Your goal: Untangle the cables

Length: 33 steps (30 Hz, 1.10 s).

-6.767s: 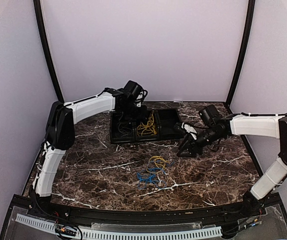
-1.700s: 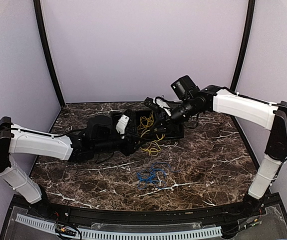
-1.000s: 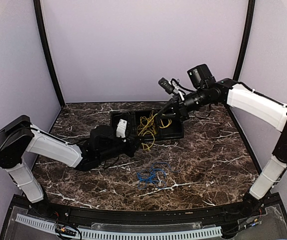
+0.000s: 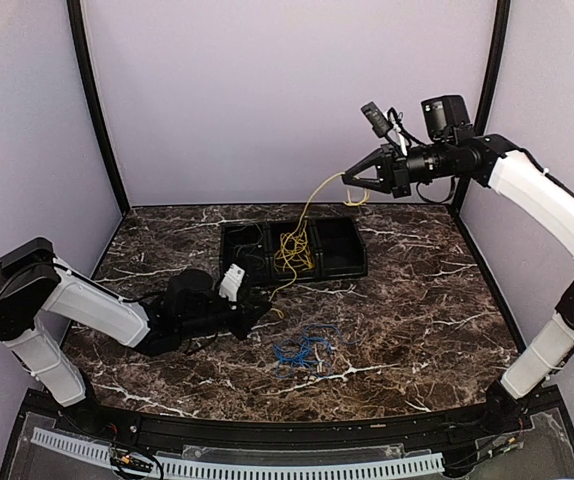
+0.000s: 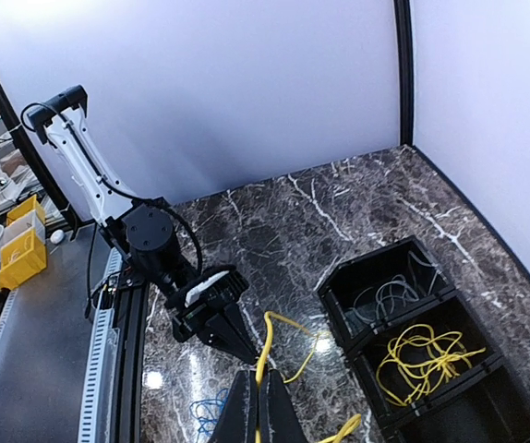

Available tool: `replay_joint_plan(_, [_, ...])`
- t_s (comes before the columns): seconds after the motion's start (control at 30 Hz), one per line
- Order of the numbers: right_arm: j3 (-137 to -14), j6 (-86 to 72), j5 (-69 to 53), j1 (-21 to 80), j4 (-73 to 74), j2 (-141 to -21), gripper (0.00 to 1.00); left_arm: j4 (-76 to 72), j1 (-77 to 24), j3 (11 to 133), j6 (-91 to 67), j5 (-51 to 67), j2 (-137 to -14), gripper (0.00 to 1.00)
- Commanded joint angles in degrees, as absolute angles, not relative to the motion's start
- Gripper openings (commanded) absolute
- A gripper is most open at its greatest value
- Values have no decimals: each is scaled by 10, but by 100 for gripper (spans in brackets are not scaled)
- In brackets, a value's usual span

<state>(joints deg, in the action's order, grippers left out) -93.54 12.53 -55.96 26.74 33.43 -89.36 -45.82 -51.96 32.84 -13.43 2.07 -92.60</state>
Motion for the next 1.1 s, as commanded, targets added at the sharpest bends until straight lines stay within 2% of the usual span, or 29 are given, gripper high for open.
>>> replay_joint_plan(0.0, [-1002,128,-549,232,323,-889,0,-380,-517,304,-125,-40,-902,0])
replay_joint_plan(0.2, [-1019,83,-536,160,267,-897,0,-342,-500,301,-140,-61,-872,0])
replay_joint_plan(0.33, [-973,71,-540,166,234,-909,0,-345,-498,321,-141,-62,-837,0])
replay_joint_plan(0.5, [-948,69,-533,204,219,-947,0,-363,-498,404,-140,-56,-825,0])
replay_joint_plan(0.67, [-956,56,-523,235,189,-996,0,-359,-486,525,-158,-59,-876,0])
replay_joint_plan(1.07, [-991,-14,-492,261,101,-1148,0,-402,-423,696,-247,-56,-1044,0])
